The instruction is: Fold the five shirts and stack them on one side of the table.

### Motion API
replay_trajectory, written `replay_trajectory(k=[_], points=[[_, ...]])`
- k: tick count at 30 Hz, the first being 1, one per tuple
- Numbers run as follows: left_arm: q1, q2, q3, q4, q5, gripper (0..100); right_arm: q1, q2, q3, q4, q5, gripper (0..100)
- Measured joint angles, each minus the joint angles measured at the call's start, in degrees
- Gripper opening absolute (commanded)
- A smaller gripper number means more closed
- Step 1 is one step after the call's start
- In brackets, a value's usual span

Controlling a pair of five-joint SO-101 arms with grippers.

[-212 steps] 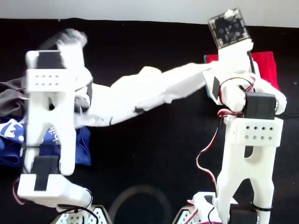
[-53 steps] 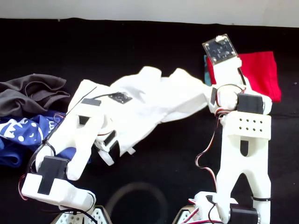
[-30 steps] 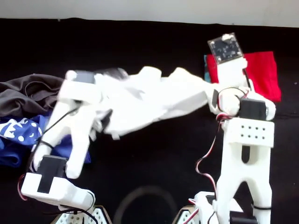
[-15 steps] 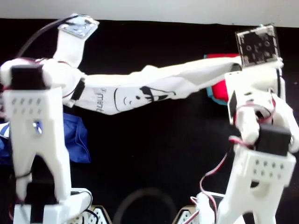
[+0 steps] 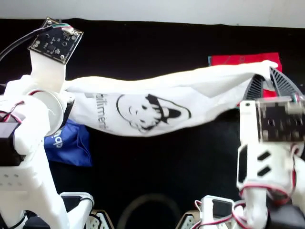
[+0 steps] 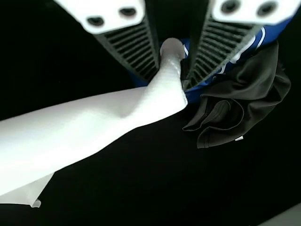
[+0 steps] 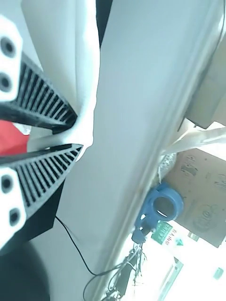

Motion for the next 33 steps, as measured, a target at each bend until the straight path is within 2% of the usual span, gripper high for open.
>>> replay_trajectory(k=[13,25,33], points=[[0.0,-0.7,10.29,0.0,0.0,1,0.0,-7.12,-0.44,-5.27,0.0,0.6],[-0.09,-21.71,10.29,0.0,-0.09,1,0.35,-14.33,-3.52,-5.54,0.0,0.6],[-0.53,-25.49,10.02,0.09,-0.09,1,0.35,-16.26,-3.6,-5.71,1.14,0.6]])
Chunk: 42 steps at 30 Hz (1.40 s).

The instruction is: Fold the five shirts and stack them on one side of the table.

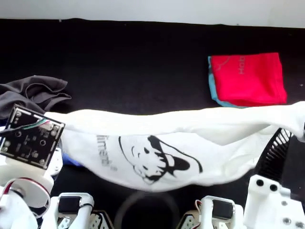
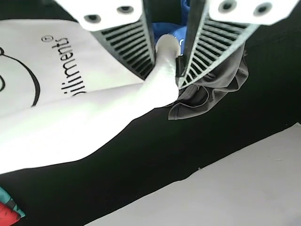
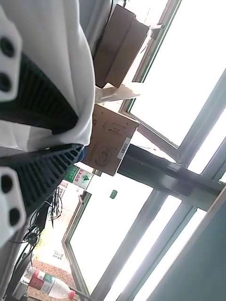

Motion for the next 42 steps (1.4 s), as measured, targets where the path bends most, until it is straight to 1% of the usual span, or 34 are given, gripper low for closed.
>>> replay_trajectory(k=[4,9,12,15,18,20,23,26,29,31,37,42], points=[[0.0,0.0,0.79,-0.26,0.0,1,0.0,0.0,0.62,-0.18,0.62,0.6],[0.0,4.4,9.67,-7.47,0.0,1,-0.09,2.99,10.81,-5.01,0.62,0.6],[0.0,11.34,14.95,-14.95,0.26,1,-0.09,8.62,19.69,-10.9,0.62,0.6],[0.0,20.04,16.35,-22.59,2.02,1,-0.53,16.44,26.02,-18.37,0.62,0.6],[0.0,29.45,16.18,-27.96,2.9,1,-1.23,25.14,27.16,-23.21,0.62,0.6],[0.0,35.87,14.42,-29.8,2.9,1,-1.85,31.03,26.99,-24.62,0.62,0.6],[0.0,44.92,9.05,-30.33,2.99,1,-2.37,40.26,24.44,-25.05,0.62,0.6],[0.0,52.04,0.53,-30.24,3.16,1,-2.37,47.82,18.73,-25.14,0.62,0.6],[0.0,58.11,-8.0,-28.57,3.16,1,-2.37,53.54,13.36,-25.14,0.62,0.6],[0.0,62.33,-11.25,-26.9,3.16,1,-2.9,56.7,11.87,-24.79,0.62,0.6],[0.0,75.16,-13.01,-25.49,3.16,1,-7.03,65.32,11.52,-15.03,0.62,0.6],[0.0,82.99,-13.01,-24.79,3.16,1,-10.81,73.49,11.52,-7.12,0.62,0.6]])
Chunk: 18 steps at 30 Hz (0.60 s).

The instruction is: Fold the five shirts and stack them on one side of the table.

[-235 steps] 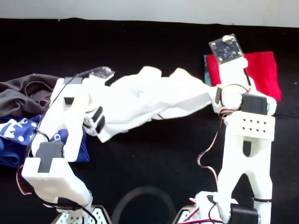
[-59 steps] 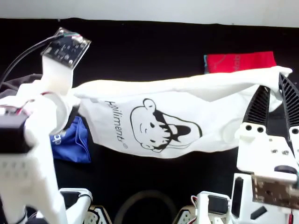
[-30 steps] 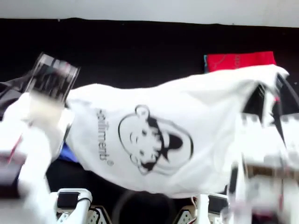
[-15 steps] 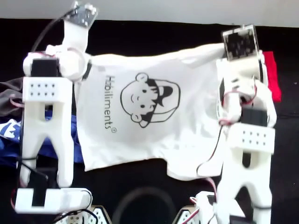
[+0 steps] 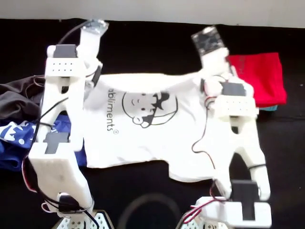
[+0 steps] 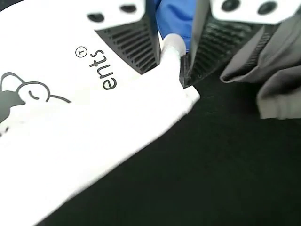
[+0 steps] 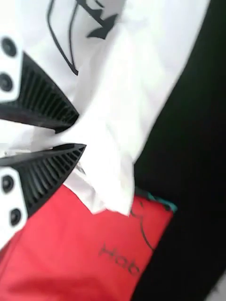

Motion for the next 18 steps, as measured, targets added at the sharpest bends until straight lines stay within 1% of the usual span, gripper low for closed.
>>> replay_trajectory(k=[3,9,13,15,18], points=[[0.0,2.73,0.0,3.34,0.0,1,-0.18,4.13,0.0,4.75,0.0,0.6],[0.0,3.52,0.0,13.36,-0.09,1,1.14,4.84,-0.88,14.95,0.0,0.6],[0.0,3.52,0.0,20.04,-4.04,1,3.25,4.75,-0.88,19.34,0.44,0.6],[0.0,3.52,0.0,22.42,-4.92,1,3.87,2.9,-0.88,21.01,0.44,0.6],[-0.53,2.29,0.7,23.47,-5.27,1,3.87,-2.29,-0.88,25.23,0.44,0.6]])
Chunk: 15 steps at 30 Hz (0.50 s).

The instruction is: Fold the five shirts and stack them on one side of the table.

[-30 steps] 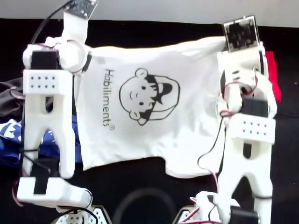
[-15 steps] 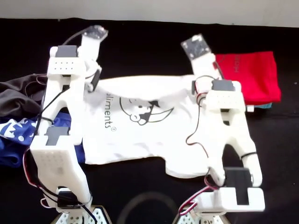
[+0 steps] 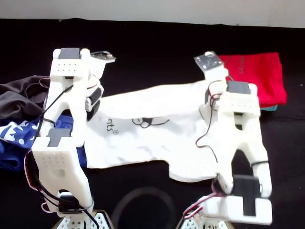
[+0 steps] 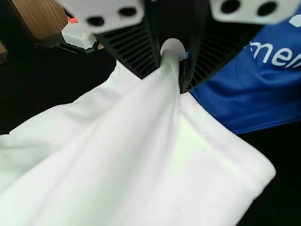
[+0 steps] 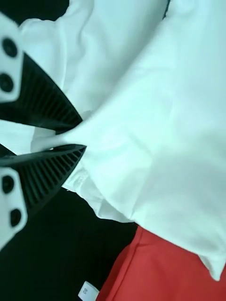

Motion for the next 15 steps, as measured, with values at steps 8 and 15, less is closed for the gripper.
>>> replay_trajectory(k=[8,15], points=[[-0.18,-17.23,18.02,0.26,-1.23,1,0.0,-12.84,7.56,5.1,2.02,0.6],[0.09,-20.48,36.04,-6.86,-3.16,1,0.79,-21.45,22.51,3.69,7.91,0.6]])
